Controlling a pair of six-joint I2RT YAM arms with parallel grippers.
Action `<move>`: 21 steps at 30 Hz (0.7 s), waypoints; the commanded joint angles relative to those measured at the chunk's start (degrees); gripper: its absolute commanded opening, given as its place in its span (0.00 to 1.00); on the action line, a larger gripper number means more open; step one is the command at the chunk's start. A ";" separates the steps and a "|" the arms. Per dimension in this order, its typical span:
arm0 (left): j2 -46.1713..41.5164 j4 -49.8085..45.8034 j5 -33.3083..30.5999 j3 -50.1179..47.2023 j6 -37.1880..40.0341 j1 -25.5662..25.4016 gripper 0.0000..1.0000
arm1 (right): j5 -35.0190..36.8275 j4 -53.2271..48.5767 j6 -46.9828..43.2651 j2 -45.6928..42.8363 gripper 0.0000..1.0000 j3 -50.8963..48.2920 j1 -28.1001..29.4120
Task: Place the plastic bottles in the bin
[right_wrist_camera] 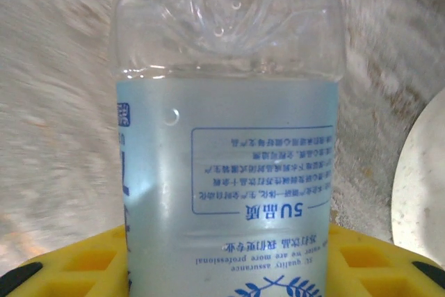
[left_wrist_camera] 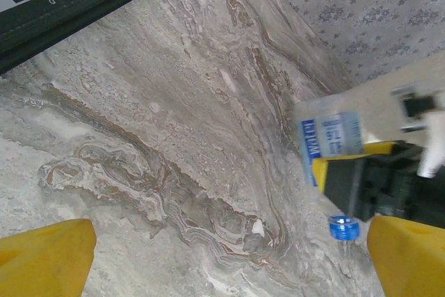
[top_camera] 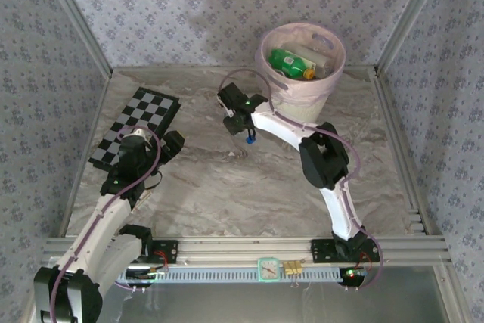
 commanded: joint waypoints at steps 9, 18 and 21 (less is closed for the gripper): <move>0.01 1.19 -0.34 -0.69 -0.24 0.35 1.00 | -13.27 4.81 -7.44 -19.73 0.45 3.84 -0.57; 2.32 3.26 0.63 -0.56 -0.29 0.26 1.00 | -12.45 8.77 -10.85 -29.15 0.47 5.21 -5.17; 3.02 3.83 0.89 -0.52 -0.21 0.17 1.00 | -10.30 9.16 -10.66 -31.05 0.48 4.68 -8.49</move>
